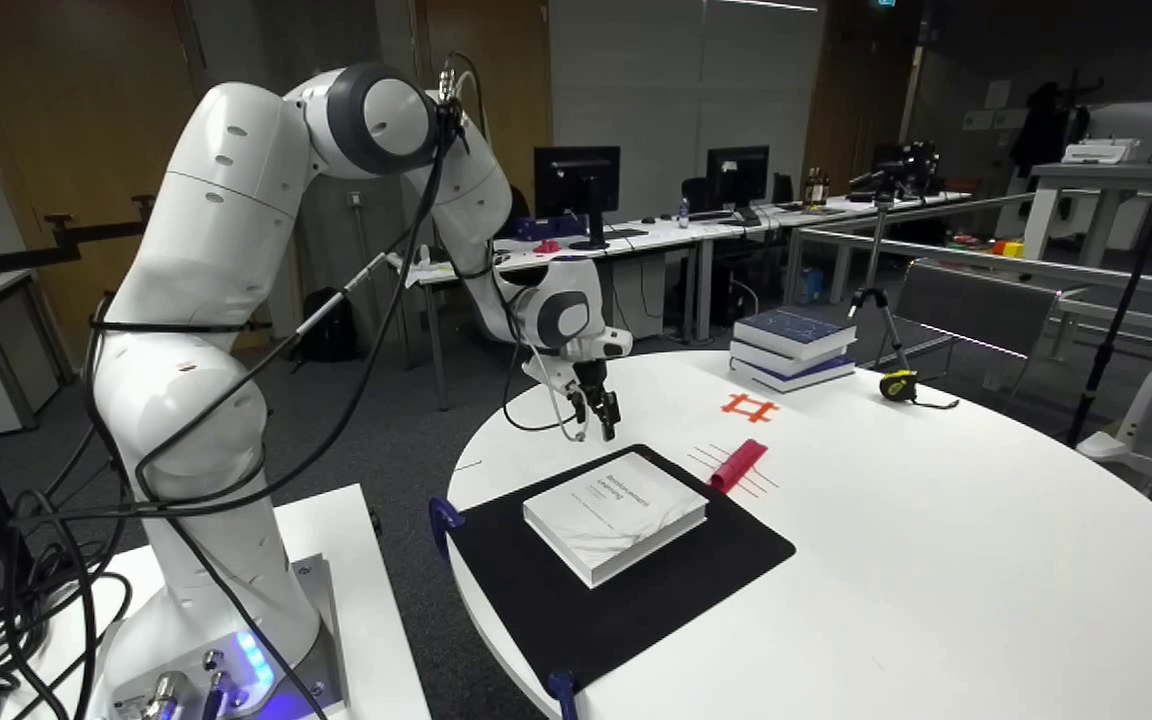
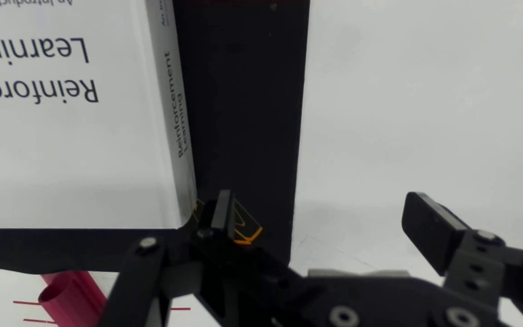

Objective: Straighten the book

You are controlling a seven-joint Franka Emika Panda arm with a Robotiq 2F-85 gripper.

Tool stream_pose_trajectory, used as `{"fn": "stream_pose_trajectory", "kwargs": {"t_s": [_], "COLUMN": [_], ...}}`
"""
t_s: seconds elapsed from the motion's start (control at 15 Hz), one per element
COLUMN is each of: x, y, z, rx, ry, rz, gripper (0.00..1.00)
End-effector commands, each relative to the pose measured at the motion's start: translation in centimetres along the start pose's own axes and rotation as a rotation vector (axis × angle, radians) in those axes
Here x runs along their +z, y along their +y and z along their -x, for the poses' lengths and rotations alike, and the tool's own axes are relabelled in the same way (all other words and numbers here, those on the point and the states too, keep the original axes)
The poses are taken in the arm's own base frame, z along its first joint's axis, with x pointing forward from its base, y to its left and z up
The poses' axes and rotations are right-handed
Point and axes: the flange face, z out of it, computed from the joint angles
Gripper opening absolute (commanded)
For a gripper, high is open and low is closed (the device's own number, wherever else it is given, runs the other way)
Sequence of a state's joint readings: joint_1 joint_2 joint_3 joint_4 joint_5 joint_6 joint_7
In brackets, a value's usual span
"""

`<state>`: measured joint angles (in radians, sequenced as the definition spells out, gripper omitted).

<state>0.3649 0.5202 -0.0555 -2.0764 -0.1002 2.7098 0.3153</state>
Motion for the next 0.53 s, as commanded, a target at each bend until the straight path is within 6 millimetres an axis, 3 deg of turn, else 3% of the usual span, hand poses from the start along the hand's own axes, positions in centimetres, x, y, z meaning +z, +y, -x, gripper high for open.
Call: {"fn": "stream_pose_trajectory", "kwargs": {"t_s": [0.0,0.47], "x": [0.2,1.4], "y": [0.5,1.3], "z": [-1.0,-1.2], "rx": [-0.008,-0.007], "ry": [-0.006,-0.014], "rz": [0.032,0.067], "gripper": [1.0,1.0]}}
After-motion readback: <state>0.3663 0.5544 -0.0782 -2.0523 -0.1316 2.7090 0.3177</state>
